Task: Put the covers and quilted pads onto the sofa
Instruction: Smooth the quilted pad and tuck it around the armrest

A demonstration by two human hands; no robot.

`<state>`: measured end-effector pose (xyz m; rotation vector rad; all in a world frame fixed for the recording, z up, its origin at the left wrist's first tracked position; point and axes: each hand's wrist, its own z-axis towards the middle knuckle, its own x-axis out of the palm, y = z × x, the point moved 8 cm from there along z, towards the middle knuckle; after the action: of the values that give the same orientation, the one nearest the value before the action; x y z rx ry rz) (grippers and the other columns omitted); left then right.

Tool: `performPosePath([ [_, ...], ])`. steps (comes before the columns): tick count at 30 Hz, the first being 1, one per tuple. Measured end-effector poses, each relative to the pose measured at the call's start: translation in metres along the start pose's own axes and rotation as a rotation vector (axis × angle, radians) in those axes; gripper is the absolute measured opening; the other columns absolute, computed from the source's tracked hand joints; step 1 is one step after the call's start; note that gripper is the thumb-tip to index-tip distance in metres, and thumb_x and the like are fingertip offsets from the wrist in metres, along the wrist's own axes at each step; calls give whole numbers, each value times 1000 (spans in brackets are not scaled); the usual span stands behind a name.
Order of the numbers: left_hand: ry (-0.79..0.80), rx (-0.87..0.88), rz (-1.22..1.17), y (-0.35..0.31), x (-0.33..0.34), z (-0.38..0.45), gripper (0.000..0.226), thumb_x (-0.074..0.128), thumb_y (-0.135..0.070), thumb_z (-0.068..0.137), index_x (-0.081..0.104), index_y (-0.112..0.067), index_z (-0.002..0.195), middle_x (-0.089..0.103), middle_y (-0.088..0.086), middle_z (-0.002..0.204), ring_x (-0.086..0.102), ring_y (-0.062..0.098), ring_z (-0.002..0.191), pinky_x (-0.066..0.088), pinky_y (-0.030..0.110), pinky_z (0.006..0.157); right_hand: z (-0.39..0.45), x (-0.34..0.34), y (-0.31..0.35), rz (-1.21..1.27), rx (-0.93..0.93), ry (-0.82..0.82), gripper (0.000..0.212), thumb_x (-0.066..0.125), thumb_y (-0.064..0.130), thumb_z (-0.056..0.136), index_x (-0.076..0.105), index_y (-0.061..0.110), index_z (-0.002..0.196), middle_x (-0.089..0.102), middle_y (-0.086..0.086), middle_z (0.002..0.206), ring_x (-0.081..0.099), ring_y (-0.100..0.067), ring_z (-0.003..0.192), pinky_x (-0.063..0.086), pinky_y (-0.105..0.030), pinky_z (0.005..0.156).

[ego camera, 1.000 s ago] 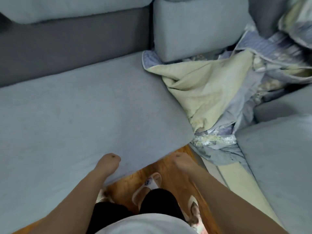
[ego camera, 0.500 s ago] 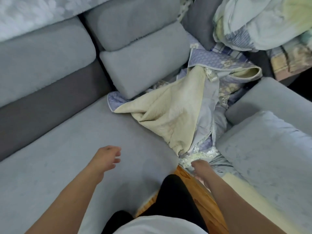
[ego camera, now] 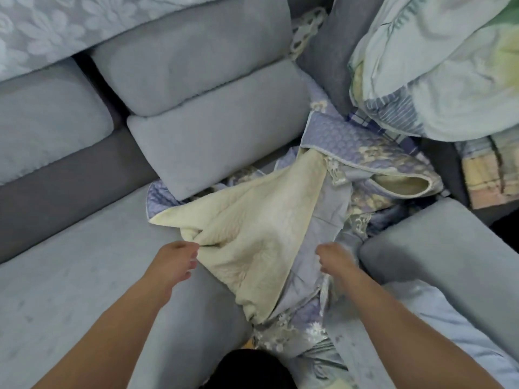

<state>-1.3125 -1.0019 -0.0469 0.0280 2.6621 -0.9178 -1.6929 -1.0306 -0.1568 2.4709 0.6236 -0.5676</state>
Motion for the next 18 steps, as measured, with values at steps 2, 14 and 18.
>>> performPosePath([
  [2,-23,4,16,-13,10,9,11,62,-19,97,66,-10,101,65,10,101,61,24,88,48,35,79,33,-59,41,-212,-140,-141,22,45,9,98,63,1,108,61,-15,112,56,-31,119,46,-38,99],
  [14,31,-57,95,-39,59,19,20,71,-25,87,69,-16,104,66,7,107,64,25,96,49,41,92,104,-259,64,-903,-28,-597,47,47,29,96,55,6,136,32,-18,153,30,-40,139,32,-47,109],
  [18,82,-74,24,-39,78,-2,30,73,-28,79,70,-14,106,69,10,112,66,26,96,50,38,87,66,-211,95,-424,-357,-530,27,49,26,98,67,7,104,68,-20,104,64,-35,95,52,-42,81],
])
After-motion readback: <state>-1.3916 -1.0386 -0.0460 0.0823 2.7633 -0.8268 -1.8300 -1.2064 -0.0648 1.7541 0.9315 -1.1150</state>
